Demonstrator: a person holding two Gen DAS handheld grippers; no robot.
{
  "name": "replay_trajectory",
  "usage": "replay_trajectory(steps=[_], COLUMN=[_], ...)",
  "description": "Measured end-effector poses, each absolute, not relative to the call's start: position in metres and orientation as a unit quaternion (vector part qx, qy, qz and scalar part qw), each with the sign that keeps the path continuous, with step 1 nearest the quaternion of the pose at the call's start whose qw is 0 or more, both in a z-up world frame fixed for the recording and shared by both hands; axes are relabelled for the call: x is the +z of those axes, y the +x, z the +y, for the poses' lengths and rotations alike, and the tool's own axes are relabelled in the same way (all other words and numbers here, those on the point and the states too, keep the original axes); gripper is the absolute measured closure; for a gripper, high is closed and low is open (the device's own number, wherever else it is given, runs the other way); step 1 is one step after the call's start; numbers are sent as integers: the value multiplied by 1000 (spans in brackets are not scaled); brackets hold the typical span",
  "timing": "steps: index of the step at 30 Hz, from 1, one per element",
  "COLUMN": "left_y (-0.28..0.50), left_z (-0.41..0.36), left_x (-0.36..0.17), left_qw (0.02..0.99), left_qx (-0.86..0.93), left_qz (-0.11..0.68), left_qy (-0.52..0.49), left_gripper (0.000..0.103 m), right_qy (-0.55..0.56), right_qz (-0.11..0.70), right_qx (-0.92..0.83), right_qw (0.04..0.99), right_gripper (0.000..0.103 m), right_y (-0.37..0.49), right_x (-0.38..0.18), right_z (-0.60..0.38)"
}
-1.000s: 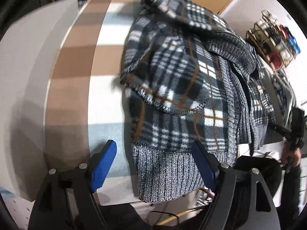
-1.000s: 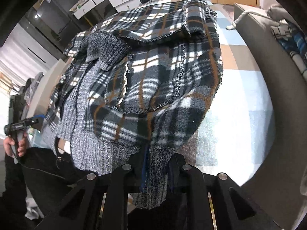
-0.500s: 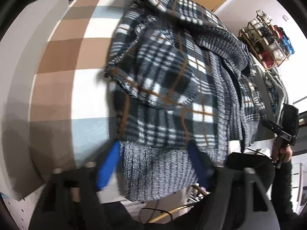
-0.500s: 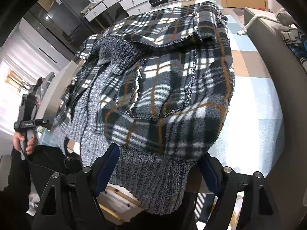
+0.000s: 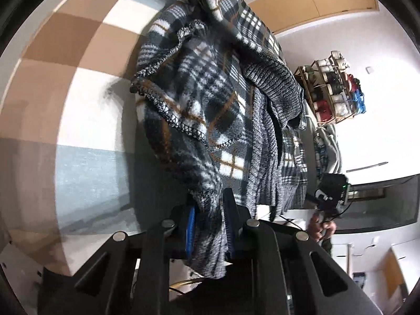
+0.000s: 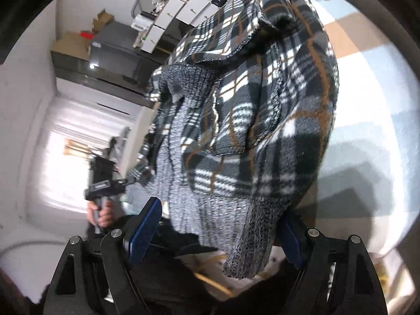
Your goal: Fold large clothes
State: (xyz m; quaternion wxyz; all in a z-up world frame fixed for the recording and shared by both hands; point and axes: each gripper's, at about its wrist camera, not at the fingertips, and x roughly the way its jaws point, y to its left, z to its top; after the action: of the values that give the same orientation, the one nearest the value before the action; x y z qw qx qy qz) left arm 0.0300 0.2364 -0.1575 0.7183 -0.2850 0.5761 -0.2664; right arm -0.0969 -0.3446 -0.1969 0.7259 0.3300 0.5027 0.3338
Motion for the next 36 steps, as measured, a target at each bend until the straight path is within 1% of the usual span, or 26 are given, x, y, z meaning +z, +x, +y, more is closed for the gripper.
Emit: replay_trajectory(steps=[3,4,5,6,8,9,10,12,13,15,17,18,19,20,21,24,29,31,36], left_y=[34,35,36,37,37,36,34,31,30,30,32,34,35,36,35,27,12,7,-13], left_z=[232,229,228,226,221,221,221,217,213,209,206,207,207,206,206,211,220,218,210], left_x=[-156,-156,-157,-158,-159,-157,-156,-154,-154,-152,-152,-152,-153,-156,-159,-162,-161,-159,-152], left_qw=[719,720,720,720,727,731,733,741,743,750,755,759,762,760,755,751,752,754,750], left_qx=[-266,-261,-257,-252,-232,-238,-241,-248,-249,-245,-237,-227,-220,-217,-211,-202,-194,-193,-212], left_qz=[579,581,585,592,607,603,600,595,594,590,584,582,580,585,594,596,591,591,588], left_qy=[-279,-274,-270,-260,-222,-215,-209,-191,-185,-175,-178,-180,-183,-183,-183,-197,-219,-212,-215], left_gripper=[89,86,85,85,77,73,70,67,65,64,65,67,81,91,96,96,96,96,96], right_qy=[331,327,318,313,299,294,285,272,269,260,256,256,258,260,262,276,231,225,252], right_qz=[505,509,517,523,535,537,539,546,547,550,555,556,555,555,553,543,535,541,543], right_qx=[334,332,326,322,309,305,300,286,280,276,268,266,259,255,252,243,226,216,204], right_qw=[723,724,725,725,727,730,734,740,741,744,744,745,747,748,750,755,780,781,775], right_gripper=[21,22,31,45,59,63,64,77,79,83,87,88,88,89,89,90,92,92,92], right_y=[-98,-99,-99,-98,-98,-99,-99,-100,-100,-98,-95,-93,-92,-92,-92,-99,-112,-114,-121], right_x=[-196,-196,-196,-196,-196,-196,-194,-193,-192,-192,-191,-191,-191,-190,-190,-182,-166,-168,-177], right_z=[-344,-343,-340,-339,-337,-336,-335,-337,-337,-335,-333,-330,-330,-330,-329,-338,-340,-345,-363])
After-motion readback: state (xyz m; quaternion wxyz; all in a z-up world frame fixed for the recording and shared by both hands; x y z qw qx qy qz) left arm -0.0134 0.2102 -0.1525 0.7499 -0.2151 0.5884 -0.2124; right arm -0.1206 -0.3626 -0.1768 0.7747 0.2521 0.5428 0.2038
